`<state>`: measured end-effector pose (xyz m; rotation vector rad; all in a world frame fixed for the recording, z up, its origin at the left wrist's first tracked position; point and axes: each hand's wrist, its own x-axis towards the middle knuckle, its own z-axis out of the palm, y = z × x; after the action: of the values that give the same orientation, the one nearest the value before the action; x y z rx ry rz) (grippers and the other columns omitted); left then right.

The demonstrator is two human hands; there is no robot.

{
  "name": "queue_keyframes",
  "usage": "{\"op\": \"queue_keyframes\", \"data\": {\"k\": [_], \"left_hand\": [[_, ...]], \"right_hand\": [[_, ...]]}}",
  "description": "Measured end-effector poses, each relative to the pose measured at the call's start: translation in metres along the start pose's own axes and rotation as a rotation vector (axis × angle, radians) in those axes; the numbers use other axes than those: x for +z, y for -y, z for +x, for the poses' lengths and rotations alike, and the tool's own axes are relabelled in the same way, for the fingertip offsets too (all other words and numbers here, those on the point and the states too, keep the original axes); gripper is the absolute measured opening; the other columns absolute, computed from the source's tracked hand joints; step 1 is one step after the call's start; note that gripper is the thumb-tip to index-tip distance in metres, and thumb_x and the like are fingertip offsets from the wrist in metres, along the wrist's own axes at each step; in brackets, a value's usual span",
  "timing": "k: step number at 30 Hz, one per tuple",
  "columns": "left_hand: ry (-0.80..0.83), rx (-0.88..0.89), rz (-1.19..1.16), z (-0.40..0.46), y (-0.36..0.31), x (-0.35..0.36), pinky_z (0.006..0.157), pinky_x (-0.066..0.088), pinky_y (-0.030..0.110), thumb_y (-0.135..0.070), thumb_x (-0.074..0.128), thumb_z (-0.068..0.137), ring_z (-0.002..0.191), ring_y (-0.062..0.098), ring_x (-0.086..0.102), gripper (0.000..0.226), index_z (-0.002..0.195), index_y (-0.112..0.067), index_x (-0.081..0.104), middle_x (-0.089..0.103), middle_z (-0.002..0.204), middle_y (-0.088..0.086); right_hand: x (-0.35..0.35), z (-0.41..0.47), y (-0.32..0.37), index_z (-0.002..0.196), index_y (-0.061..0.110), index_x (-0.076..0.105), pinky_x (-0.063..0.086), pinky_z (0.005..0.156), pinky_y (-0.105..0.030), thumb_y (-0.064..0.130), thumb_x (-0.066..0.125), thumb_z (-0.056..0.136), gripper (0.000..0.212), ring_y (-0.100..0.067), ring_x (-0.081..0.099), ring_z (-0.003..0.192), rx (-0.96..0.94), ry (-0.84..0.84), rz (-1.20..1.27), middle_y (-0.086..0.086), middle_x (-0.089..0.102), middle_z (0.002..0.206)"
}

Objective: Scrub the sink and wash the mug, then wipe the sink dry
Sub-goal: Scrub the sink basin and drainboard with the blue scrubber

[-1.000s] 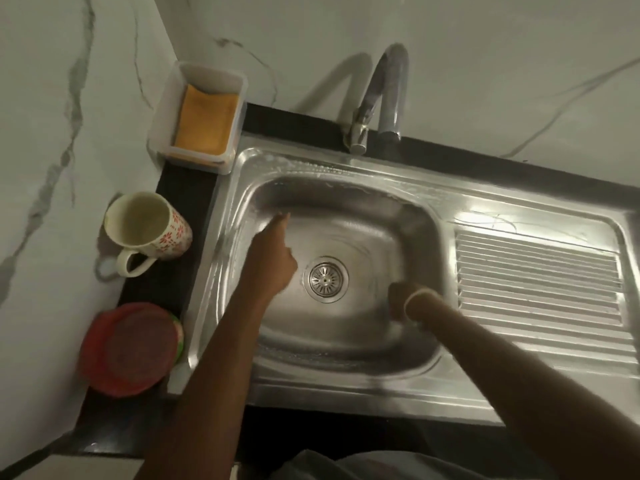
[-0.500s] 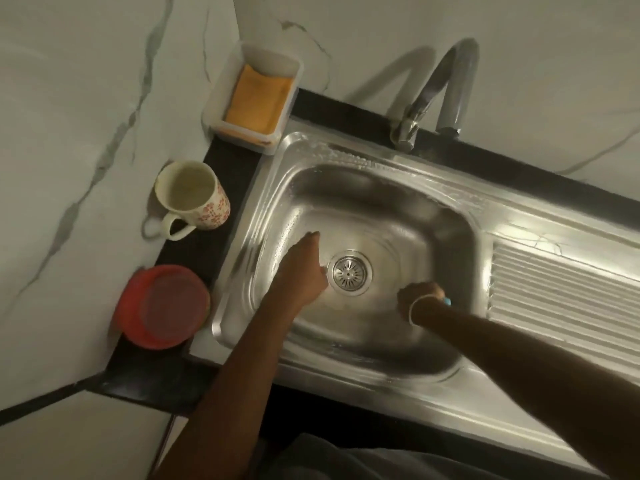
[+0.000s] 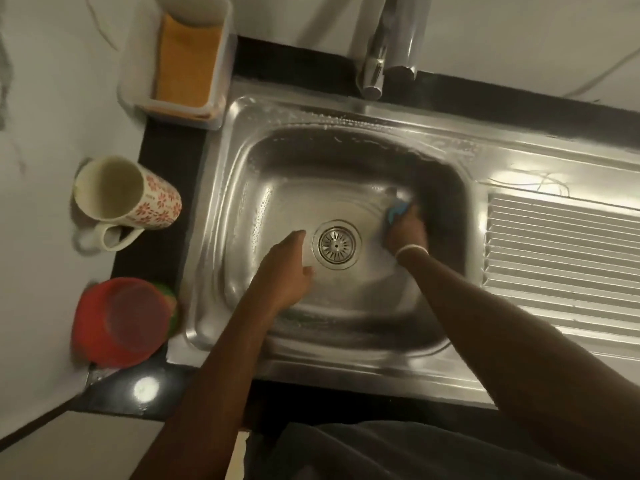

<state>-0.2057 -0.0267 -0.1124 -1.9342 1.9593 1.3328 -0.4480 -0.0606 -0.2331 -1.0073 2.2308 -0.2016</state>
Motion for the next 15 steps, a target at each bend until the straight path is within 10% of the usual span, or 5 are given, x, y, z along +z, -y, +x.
{"op": "queue_keyframes", "data": {"k": [9, 15], "left_hand": [[-0.102, 0.038, 0.069, 0.022, -0.01, -0.028, 0.098, 0.04, 0.032, -0.013, 0.063, 0.09, 0.128, 0.028, 0.049, 0.065, 0.147, -0.014, 0.032, 0.049, 0.143, 0.012], [-0.087, 0.041, 0.05, 0.027, -0.009, -0.041, 0.108, 0.033, 0.031, -0.02, 0.062, 0.093, 0.136, 0.025, 0.04, 0.067, 0.151, -0.015, 0.027, 0.038, 0.152, 0.008]], "right_hand": [[0.073, -0.02, 0.098, 0.142, 0.013, 0.033, 0.037, 0.071, -0.03, 0.019, 0.044, 0.102, 0.042, -0.036, 0.066, 0.098, -0.342, 0.291, 0.036, -0.021, 0.068, 0.109], [-0.007, 0.008, -0.015, 0.157, 0.008, 0.01, 0.045, 0.103, -0.043, 0.017, 0.053, 0.099, 0.072, -0.04, 0.056, 0.122, 0.193, -0.013, 0.011, -0.026, 0.053, 0.136]]}}
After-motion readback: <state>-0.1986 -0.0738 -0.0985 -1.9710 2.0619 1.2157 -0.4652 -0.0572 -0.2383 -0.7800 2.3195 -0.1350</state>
